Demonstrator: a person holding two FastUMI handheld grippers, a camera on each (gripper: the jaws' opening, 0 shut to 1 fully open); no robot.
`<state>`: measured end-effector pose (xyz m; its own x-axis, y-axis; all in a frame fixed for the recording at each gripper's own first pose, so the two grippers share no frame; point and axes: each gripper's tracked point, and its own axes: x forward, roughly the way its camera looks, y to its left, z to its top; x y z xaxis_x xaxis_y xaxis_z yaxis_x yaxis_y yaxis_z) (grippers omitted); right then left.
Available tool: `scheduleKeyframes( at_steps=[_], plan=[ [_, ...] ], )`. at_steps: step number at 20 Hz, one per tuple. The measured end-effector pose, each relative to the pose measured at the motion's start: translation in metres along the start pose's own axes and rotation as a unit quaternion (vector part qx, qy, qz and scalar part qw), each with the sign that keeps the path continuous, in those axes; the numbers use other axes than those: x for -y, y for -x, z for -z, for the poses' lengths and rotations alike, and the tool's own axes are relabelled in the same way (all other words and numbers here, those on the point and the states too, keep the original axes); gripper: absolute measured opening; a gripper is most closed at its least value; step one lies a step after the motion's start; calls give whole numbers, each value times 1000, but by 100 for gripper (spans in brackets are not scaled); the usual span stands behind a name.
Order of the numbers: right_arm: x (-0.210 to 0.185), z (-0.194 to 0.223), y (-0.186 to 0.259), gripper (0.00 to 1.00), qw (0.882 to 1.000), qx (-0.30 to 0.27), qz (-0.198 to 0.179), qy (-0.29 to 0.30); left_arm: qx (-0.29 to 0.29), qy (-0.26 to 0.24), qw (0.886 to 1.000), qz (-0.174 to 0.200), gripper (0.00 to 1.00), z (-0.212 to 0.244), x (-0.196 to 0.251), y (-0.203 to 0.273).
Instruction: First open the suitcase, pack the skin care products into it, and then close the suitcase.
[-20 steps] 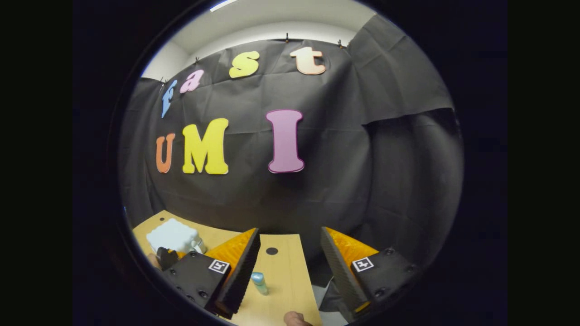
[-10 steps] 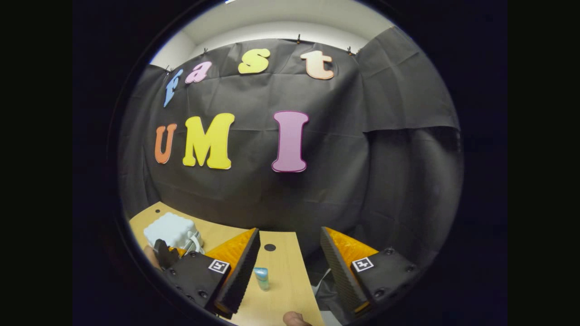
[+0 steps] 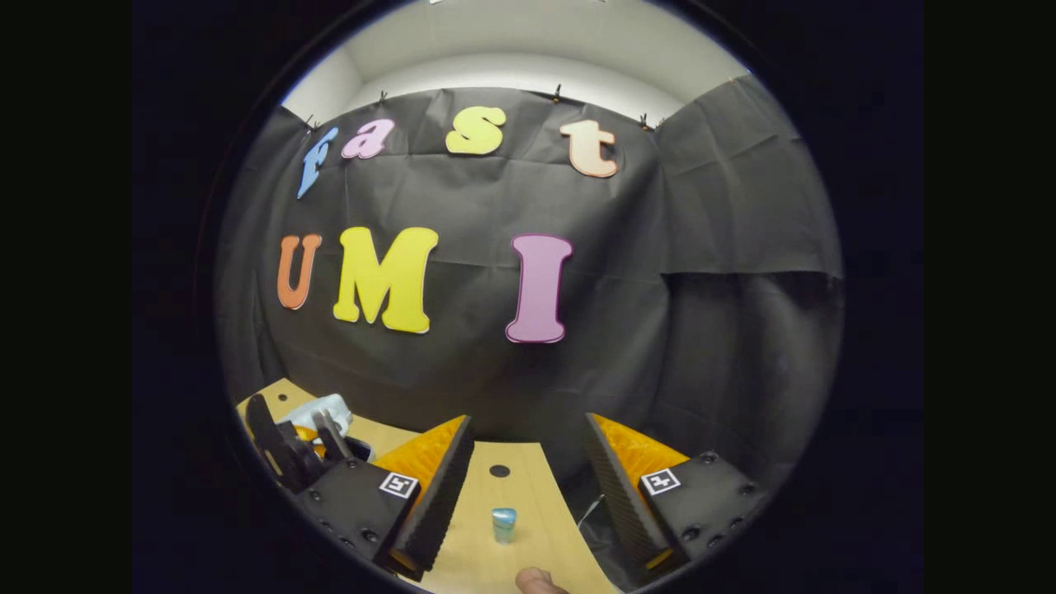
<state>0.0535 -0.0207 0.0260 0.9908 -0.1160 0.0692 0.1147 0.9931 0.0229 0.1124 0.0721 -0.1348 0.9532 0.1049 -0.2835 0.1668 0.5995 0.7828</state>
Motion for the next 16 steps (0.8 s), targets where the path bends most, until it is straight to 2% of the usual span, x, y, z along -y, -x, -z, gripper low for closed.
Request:
scheduleKeyframes(
  at_steps=[3,7,12,16],
  plan=[
    [-24,-9,5,79,1000,9,1,6,10,37,999,-9,2,17,-48,7],
    [-64,-14,12,79,1000,7,-10,17,7,124,992,-23,2,56,-109,9],
    [-111,-22,23,80,1000,7,-30,7,-11,189,981,-42,2,130,-162,6],
    [-135,-22,29,80,999,-4,-31,6,-33,243,969,-40,3,200,-186,-9]
  ],
)
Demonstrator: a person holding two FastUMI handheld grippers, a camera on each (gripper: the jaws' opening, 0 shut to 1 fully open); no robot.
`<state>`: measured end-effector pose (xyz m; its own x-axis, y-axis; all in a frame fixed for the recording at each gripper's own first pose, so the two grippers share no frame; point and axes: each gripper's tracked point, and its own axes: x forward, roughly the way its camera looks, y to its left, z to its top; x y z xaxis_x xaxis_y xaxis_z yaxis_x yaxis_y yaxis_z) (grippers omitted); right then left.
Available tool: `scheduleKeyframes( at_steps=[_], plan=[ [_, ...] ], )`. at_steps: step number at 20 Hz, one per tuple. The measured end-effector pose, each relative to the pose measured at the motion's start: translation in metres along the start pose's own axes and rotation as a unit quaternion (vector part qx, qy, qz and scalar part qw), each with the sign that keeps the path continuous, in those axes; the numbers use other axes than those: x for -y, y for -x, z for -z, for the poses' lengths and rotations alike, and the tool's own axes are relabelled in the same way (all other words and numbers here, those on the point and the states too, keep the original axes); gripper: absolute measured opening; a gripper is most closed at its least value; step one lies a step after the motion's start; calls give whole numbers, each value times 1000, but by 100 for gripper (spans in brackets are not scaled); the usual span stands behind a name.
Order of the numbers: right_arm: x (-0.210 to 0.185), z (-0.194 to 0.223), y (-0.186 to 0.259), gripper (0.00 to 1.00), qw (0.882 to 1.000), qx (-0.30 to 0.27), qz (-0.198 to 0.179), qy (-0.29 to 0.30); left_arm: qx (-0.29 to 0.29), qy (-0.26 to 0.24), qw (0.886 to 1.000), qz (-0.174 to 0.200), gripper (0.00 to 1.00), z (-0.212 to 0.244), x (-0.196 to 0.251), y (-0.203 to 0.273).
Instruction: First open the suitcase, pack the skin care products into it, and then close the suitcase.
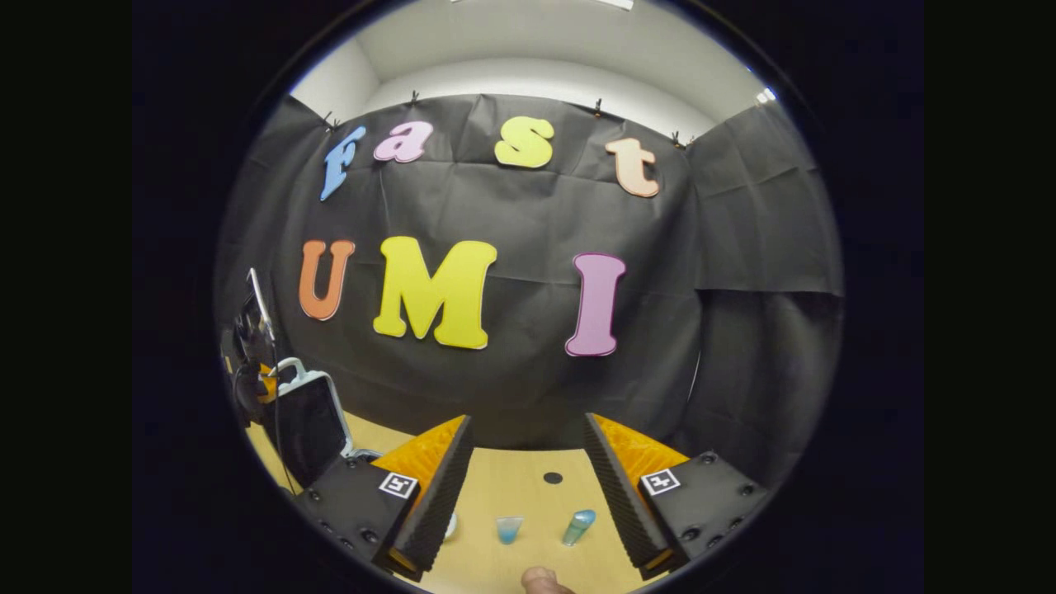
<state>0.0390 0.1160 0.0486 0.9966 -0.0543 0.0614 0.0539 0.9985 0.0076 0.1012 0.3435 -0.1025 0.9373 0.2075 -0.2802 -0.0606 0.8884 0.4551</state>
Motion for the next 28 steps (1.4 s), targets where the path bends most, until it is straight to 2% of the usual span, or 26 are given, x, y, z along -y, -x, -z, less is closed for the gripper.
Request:
scheduleKeyframes(
  at_steps=[8,13,17,18,19,21,24,25,26,28],
  plan=[
    [-13,3,17,78,999,-20,20,18,-78,61,995,30,3,112,-53,-62],
    [-6,16,21,79,998,-41,32,25,-167,131,975,65,3,200,-45,-87],
    [12,17,22,79,997,-45,54,27,-188,204,958,70,5,235,-33,-96],
    [18,16,22,80,997,-41,59,25,-194,218,954,67,9,242,-38,-93],
    [24,17,22,79,997,-41,63,23,-200,227,951,59,17,247,-40,-92],
    [38,22,21,80,996,-46,77,20,-200,244,947,53,25,250,-41,-89],
    [50,29,19,80,995,-55,82,8,-191,259,945,62,28,239,-34,-82],
    [50,30,18,80,995,-54,80,7,-185,263,944,68,31,230,-29,-79],
    [51,31,17,79,995,-53,78,8,-175,272,943,76,28,217,-25,-74],
    [54,34,16,80,996,-51,72,11,-158,280,943,83,60,193,-15,-62]
  ],
)
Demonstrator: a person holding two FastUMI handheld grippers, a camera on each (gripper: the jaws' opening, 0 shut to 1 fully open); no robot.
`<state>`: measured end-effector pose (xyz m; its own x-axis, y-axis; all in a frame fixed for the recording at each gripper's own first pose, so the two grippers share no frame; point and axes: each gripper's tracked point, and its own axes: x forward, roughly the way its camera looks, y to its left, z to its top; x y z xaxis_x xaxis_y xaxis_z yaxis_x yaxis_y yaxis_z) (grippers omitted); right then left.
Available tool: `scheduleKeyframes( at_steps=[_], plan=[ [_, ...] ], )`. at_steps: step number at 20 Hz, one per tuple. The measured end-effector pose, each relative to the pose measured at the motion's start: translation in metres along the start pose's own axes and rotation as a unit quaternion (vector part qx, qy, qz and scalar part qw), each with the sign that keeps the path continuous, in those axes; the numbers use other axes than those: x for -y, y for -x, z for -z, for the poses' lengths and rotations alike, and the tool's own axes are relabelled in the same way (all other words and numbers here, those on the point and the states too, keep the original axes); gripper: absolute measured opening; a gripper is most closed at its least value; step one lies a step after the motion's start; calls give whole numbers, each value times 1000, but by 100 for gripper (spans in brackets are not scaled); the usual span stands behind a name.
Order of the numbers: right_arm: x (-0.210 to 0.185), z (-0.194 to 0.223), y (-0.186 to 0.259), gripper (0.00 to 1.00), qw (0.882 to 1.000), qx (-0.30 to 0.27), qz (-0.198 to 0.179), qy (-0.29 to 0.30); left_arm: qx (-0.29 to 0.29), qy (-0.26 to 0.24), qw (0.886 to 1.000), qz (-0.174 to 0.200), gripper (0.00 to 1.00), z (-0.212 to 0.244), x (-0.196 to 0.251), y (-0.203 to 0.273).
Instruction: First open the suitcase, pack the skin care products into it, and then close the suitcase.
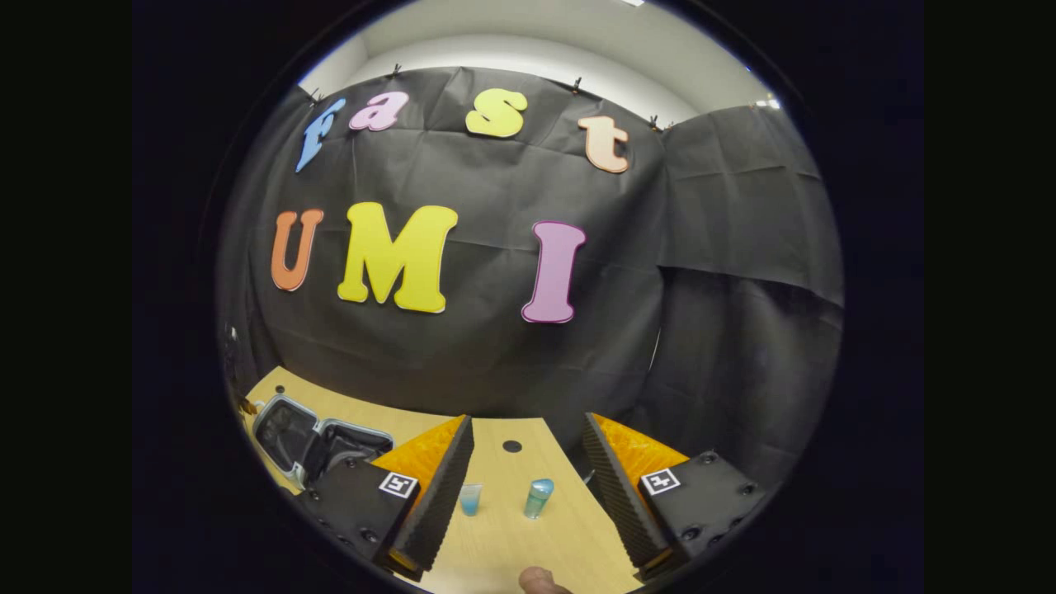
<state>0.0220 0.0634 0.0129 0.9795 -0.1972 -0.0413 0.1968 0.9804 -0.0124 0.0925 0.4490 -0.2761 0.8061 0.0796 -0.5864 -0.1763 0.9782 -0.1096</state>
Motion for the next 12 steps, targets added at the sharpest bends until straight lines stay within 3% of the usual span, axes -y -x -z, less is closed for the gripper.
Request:
scheduleKeyframes(
  at_steps=[1,2,4,9,12],
  plan=[
    [1,3,0,80,1000,0,-4,2,7,-1,1000,3,77,-5,10,6],
    [3,5,-2,80,1000,2,-7,5,15,1,1000,4,81,-10,21,14],
    [5,8,-3,80,1000,7,-18,13,23,14,999,18,100,-15,49,28],
    [26,22,-12,80,999,11,-43,27,31,31,998,35,100,-13,130,53],
    [46,40,-21,80,998,-1,-51,29,39,24,996,73,99,-7,202,70]
  ],
)
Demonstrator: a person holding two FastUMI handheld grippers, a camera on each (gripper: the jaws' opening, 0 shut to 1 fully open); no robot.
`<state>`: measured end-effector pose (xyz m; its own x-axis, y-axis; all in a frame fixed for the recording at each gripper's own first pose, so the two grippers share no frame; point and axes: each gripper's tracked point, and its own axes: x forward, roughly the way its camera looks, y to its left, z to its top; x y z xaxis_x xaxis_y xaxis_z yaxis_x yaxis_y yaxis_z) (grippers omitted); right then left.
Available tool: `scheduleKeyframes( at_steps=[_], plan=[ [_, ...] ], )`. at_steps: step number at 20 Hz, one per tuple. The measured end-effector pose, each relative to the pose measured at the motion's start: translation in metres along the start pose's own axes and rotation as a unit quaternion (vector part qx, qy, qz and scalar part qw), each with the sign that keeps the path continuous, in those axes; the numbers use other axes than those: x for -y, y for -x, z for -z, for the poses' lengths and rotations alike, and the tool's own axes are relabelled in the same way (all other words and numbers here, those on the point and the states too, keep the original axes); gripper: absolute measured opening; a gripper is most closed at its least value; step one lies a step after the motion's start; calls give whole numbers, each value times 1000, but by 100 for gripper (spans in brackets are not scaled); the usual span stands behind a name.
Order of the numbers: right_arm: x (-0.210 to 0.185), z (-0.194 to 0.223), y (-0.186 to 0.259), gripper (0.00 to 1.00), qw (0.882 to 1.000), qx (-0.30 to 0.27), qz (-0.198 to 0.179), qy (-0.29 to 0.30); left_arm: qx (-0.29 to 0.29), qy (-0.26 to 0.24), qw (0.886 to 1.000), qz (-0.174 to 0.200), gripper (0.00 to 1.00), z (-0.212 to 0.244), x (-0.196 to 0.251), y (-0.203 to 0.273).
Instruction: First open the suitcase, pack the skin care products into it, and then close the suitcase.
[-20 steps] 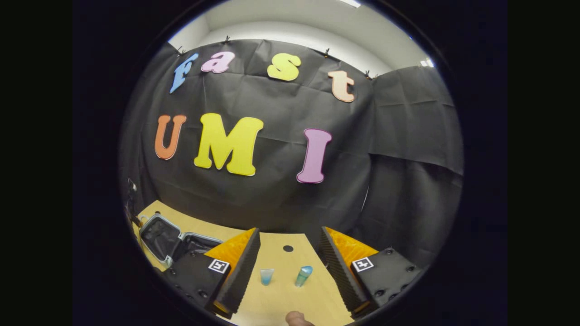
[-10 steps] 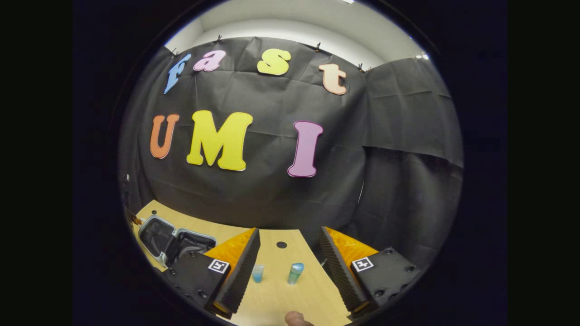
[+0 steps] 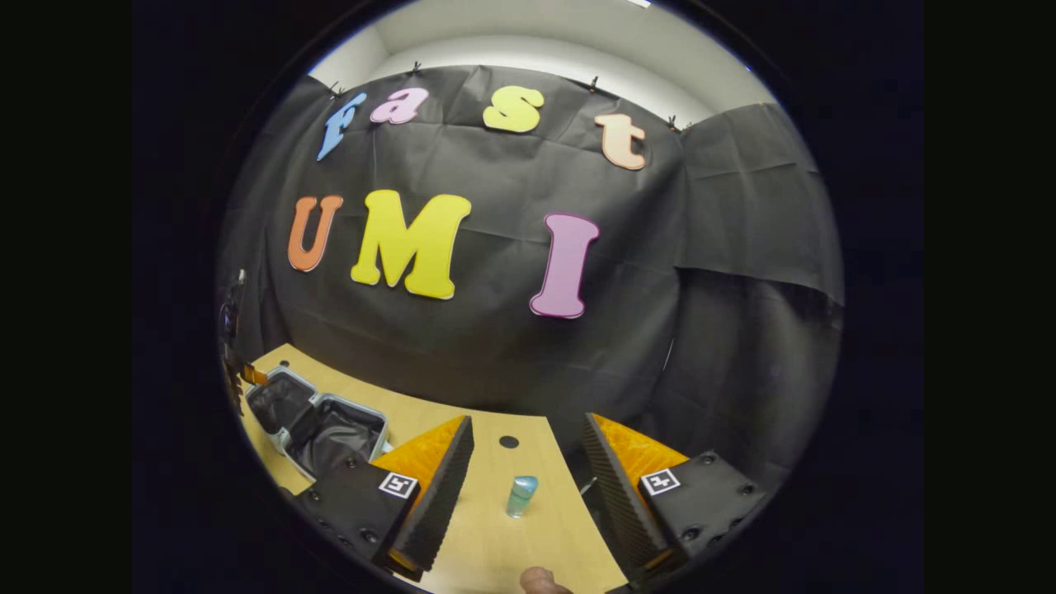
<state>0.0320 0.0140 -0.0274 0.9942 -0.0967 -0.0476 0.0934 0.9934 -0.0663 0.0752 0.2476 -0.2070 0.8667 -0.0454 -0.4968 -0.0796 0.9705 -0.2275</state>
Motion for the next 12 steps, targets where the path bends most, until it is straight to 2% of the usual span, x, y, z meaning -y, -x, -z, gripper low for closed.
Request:
scheduleKeyframes(
  at_steps=[3,8,12],
  plan=[
    [18,17,-9,80,1000,-8,-8,6,18,-22,999,40,98,10,76,5],
    [48,44,-26,79,999,-19,-29,23,-26,-64,993,97,98,60,194,-2],
    [70,72,-43,80,998,-46,-45,19,-66,-115,981,140,98,110,275,-10]
  ],
)
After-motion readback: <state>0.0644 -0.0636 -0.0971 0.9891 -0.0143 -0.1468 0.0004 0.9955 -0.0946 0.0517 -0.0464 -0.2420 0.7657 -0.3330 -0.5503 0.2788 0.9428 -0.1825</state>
